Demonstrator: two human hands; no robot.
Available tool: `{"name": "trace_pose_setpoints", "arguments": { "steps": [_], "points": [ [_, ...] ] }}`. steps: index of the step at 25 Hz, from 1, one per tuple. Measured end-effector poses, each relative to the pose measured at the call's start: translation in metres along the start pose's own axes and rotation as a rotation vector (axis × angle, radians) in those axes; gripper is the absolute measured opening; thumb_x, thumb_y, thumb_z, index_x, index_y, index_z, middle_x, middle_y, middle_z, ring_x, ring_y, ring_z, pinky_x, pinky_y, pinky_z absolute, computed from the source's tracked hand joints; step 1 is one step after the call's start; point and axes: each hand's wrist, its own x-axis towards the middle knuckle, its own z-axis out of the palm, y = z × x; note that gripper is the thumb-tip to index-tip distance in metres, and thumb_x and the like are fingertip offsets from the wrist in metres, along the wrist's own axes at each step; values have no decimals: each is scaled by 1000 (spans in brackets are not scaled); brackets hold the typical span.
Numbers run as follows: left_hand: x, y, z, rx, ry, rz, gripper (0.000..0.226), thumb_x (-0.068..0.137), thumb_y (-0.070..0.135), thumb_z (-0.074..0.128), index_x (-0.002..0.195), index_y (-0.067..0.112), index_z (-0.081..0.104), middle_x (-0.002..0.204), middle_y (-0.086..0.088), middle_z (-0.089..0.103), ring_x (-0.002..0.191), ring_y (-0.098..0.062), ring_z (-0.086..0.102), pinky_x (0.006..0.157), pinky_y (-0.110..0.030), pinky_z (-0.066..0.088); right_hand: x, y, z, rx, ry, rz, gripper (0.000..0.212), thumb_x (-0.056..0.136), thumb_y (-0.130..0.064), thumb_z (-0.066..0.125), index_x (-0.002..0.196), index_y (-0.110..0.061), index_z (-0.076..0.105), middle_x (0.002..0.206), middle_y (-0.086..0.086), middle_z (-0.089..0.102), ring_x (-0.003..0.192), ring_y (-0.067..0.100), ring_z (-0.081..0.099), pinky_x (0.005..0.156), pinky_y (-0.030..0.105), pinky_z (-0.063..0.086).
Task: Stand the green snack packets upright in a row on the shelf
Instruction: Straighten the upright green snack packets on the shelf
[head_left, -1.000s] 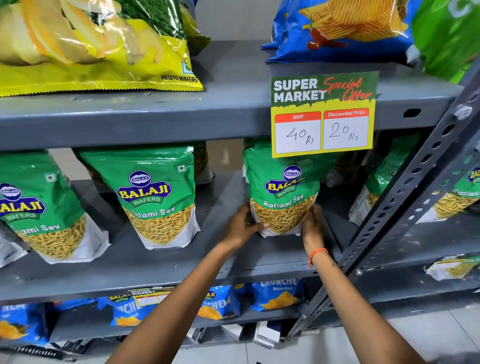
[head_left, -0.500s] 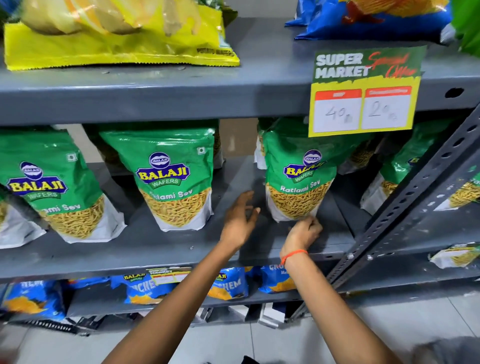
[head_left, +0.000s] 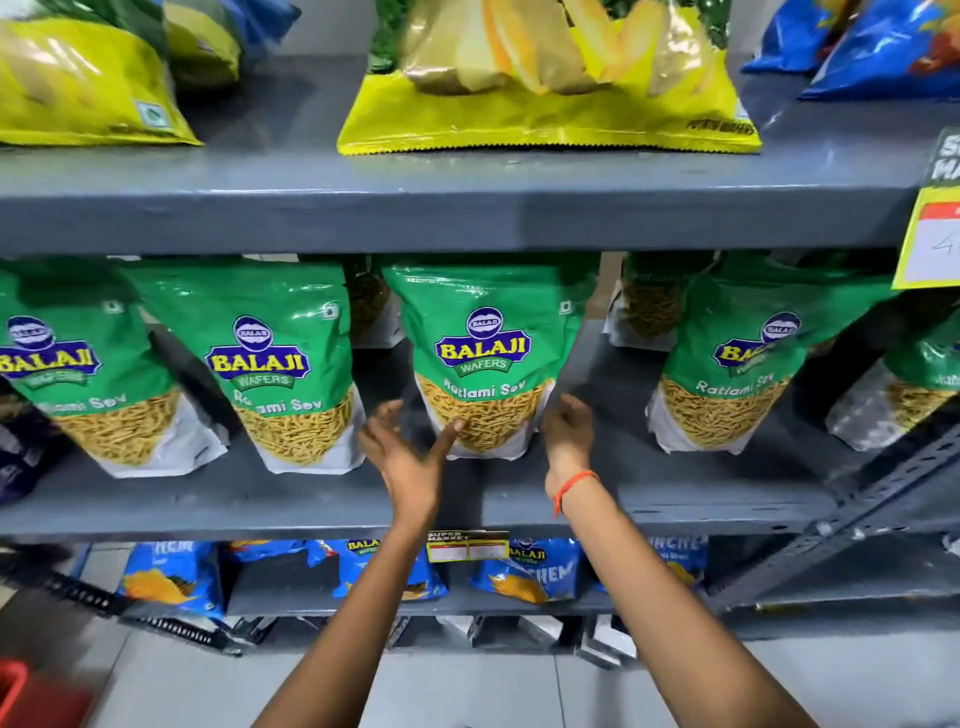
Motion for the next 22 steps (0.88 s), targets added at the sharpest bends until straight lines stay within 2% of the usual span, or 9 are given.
{"name": "trace_pose_setpoints", "arguments": {
  "steps": [2,3,6,10,14,17,19,20,22],
  "points": [
    [20,-5,-5,-155,-244,-48,68,69,20,79,124,14,41,127,-12,52,119,-32,50,98,-44,49,-5,12,5,-113,-147,-57,15,85,0,48,95,2,59,99,12,64,90,20,57,74,27,54],
    [25,-3,-5,-207,-391,-88,62,72,12,76,125,13,42,126,-12,55,120,-31,53,93,-35,54,-11,13,4,-129,-191,-55,23,85,2,50,106,3,56,105,12,63,95,20,58,79,33,53],
    [31,-1,-4,-209,-529,-122,59,77,1,69,129,7,43,129,-16,58,117,-28,56,74,-11,55,-15,14,3,-118,-248,-97,35,83,7,50,118,4,48,110,14,59,100,18,54,73,29,47],
    [22,0,12,-221,-526,-119,60,76,1,69,130,5,41,131,-16,56,115,-23,55,72,-10,55,-9,11,-9,-160,-191,-90,33,81,-2,55,115,-1,50,116,18,63,107,31,60,82,37,49],
    [15,5,27,-209,-538,-131,63,76,5,71,131,7,40,131,-14,56,121,-27,53,70,-11,54,-7,9,-24,-170,-186,-101,36,81,-3,56,117,-3,50,118,16,63,104,27,60,88,39,48],
    [13,1,23,-184,-499,-133,71,75,13,73,135,10,35,138,-12,50,126,-27,49,87,-23,53,-11,17,-21,-92,-57,-71,28,79,-12,55,105,-4,55,105,12,63,88,15,52,78,32,44],
    [7,5,17,-114,-405,-134,75,77,21,72,138,12,30,141,-11,46,129,-24,46,96,-32,46,-18,20,-16,57,62,67,12,71,-19,52,78,-10,56,93,17,65,73,16,50,73,31,39],
    [3,7,13,-68,-335,-106,71,79,23,70,137,13,32,136,-11,49,125,-24,49,93,-31,45,-28,16,-12,118,64,163,4,72,-17,51,69,-14,52,84,13,61,67,15,48,73,32,39],
    [-2,12,-2,-3,-155,37,50,82,27,66,125,15,43,116,-10,61,108,-24,60,85,-30,47,-48,12,0,286,-61,438,20,84,-11,46,65,-18,46,74,4,49,65,12,43,77,34,41]
  ]
}}
